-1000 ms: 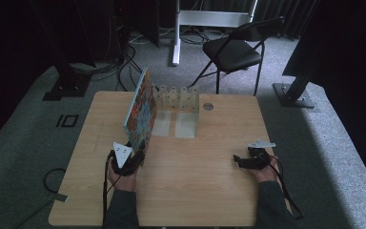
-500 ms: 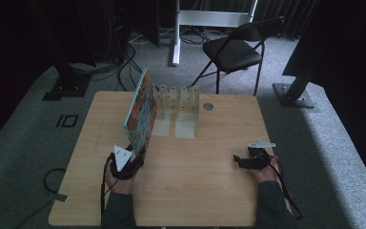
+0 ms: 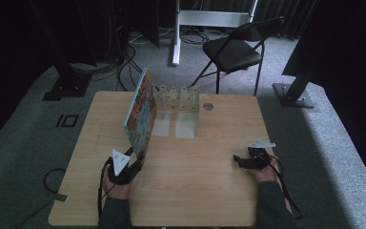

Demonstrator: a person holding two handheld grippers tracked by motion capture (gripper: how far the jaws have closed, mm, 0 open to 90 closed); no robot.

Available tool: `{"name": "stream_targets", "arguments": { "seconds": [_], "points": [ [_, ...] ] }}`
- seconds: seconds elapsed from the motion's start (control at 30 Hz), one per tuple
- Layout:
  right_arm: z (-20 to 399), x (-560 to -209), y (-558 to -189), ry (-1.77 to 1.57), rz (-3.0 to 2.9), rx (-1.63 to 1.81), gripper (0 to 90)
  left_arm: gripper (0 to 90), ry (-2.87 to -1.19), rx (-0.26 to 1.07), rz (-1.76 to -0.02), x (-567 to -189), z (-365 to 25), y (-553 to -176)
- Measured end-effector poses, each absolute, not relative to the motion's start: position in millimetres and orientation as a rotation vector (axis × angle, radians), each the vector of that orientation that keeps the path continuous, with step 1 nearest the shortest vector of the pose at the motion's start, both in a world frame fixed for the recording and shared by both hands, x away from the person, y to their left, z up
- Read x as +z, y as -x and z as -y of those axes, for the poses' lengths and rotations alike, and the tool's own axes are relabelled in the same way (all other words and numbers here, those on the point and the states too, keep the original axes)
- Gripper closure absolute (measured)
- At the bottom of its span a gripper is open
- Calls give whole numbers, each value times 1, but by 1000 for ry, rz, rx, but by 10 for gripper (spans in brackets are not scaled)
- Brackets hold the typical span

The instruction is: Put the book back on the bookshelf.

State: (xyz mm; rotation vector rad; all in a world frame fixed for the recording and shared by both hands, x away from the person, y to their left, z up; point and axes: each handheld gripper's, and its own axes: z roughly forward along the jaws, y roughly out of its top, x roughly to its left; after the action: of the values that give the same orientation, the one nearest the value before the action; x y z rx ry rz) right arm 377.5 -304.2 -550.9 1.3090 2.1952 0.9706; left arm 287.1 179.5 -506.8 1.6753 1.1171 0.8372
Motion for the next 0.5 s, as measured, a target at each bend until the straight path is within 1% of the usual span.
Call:
{"name": "stream_targets", "arguments": {
  "seconds": [0.5],
  "points": [
    [304,-551,-377,-1309,-2195,971,192,567,-1708,809,-1139,-517,-184,-274]
  ]
}}
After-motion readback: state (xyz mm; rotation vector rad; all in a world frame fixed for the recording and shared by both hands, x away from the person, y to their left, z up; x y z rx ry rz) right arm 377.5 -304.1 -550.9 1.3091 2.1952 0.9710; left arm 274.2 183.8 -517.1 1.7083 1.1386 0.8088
